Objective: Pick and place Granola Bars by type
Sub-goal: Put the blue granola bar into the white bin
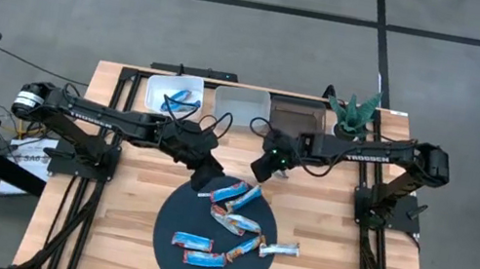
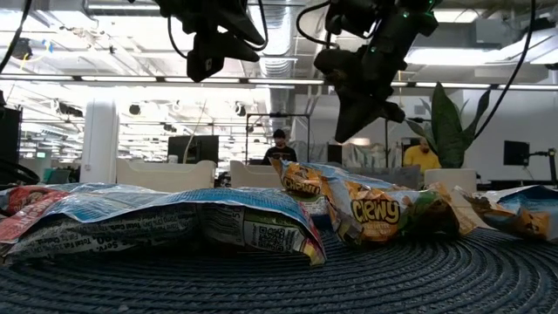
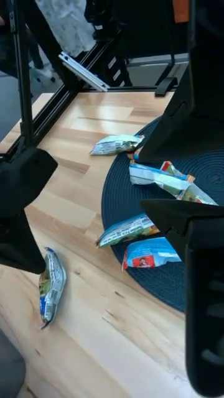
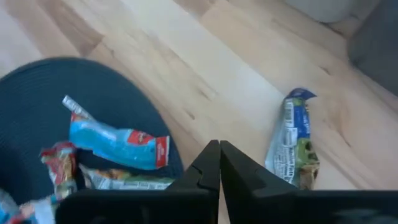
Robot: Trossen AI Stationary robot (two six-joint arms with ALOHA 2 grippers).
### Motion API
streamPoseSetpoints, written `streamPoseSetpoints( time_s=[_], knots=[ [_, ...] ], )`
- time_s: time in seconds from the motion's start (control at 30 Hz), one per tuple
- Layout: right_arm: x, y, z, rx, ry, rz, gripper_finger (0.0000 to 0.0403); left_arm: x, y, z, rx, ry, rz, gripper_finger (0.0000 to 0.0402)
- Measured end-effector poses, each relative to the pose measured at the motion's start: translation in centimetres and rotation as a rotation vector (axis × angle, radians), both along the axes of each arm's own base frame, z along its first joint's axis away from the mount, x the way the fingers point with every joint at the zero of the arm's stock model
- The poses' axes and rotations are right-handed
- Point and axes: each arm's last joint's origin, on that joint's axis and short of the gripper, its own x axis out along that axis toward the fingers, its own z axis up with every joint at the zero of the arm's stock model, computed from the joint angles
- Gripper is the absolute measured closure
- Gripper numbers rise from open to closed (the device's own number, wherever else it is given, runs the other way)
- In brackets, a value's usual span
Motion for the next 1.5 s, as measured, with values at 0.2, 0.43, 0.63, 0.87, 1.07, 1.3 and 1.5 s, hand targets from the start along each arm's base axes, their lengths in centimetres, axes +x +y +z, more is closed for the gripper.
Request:
streamPoseSetpoints(
  time_s=[0.2, 0.43, 0.63, 0.87, 1.07, 1.3, 1.5],
  knots=[
    [-0.1, -0.7, 0.0, 0.033, 0.001, 0.022, 0.0329, 0.0, 0.0, 0.0, -0.001, 0.000, 0.000, 0.0303],
    [-1.9, -2.3, -0.9, 0.006, 0.169, -0.040, 0.0199, 0.0, -0.1, 0.0, -0.013, 0.001, -0.019, 0.0303],
    [-2.6, -2.6, -2.0, -0.009, 0.219, -0.005, 0.0144, 0.0, -0.1, 0.0, -0.025, 0.001, -0.037, 0.0303],
    [-1.4, -2.7, -4.6, -0.003, 0.276, 0.010, 0.0143, 0.0, -0.1, 0.0, -0.025, 0.001, -0.036, 0.0303],
    [-0.8, -2.7, -7.6, 0.024, 0.389, 0.031, 0.0143, 0.1, -0.1, 0.2, -0.046, -0.011, -0.022, 0.0303],
    [-0.3, -2.8, -9.2, 0.070, 0.431, 0.043, 0.0144, 0.1, -0.1, 0.1, -0.048, -0.005, -0.021, 0.0303],
    [-0.1, -2.8, -8.5, 0.060, 0.410, 0.058, 0.0204, 0.1, -0.1, 0.1, -0.047, -0.004, -0.021, 0.0303]
  ],
)
